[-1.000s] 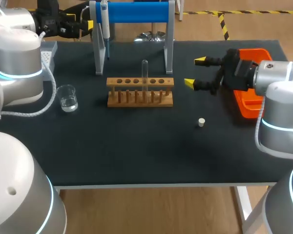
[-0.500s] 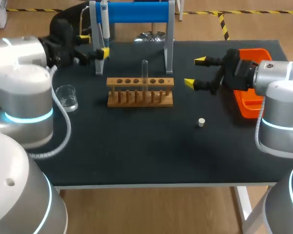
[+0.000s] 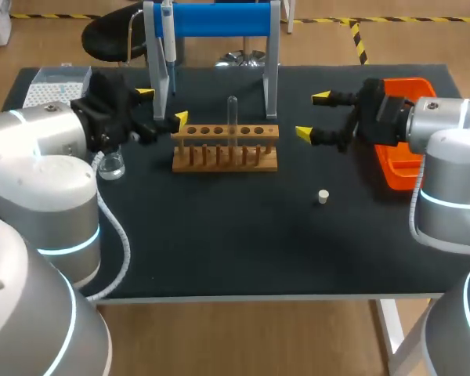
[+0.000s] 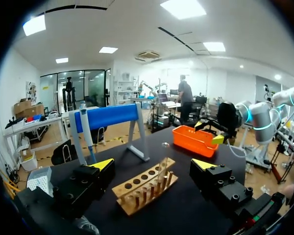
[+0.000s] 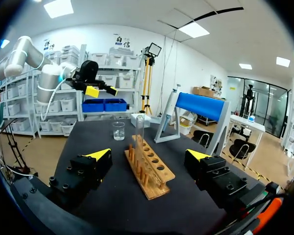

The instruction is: Invert the test tube, pick up the pipette, mount the tip to pipette, aspirate from beaker and dispense into the tube, eject the tip, return the pipette, and cap with the stopper.

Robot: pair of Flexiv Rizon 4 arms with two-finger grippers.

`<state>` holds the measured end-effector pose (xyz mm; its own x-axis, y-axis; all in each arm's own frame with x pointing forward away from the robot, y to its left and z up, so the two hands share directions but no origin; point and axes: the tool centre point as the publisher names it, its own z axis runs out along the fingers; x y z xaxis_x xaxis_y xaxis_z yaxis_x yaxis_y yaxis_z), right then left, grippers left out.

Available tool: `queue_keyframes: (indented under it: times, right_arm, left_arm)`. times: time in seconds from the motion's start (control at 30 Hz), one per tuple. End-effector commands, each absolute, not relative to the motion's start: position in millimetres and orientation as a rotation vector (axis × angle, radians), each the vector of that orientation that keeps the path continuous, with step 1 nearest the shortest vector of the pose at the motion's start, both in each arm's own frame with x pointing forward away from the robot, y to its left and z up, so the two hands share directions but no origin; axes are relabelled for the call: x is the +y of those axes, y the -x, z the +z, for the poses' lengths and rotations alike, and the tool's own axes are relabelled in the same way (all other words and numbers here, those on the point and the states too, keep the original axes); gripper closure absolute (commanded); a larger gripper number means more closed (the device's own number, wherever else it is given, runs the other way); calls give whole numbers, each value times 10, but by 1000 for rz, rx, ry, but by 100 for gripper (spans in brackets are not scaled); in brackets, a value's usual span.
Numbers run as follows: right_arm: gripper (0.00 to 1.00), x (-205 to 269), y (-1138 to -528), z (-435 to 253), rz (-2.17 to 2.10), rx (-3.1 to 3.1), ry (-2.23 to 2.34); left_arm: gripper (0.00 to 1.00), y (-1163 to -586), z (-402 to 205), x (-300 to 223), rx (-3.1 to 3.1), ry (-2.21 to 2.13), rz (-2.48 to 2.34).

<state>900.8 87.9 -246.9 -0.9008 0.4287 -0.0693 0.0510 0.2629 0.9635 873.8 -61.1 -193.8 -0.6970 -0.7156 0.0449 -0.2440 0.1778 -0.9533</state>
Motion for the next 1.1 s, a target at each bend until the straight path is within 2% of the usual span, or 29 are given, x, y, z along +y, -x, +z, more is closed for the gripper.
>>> queue_keyframes:
  times: [0.03, 0.47, 0.77, 1.1]
  right_arm:
    - [0, 878, -9000, -2471, 1676, 2221, -441]
    - [0, 878, -9000, -2471, 1676, 2221, -441]
    - [0, 1157, -9400, -2491, 1820, 2284, -297]
    - [0, 1477, -9532, -2413, 2044, 2267, -29]
  left_arm:
    - [0, -8737, -1970, -620, 2005, 890, -1567]
    - [0, -8737, -1970, -620, 2005, 890, -1567]
    - [0, -8737, -1970, -620, 2005, 890, -1567]
    - [0, -8737, -1970, -620, 2005, 890, -1567]
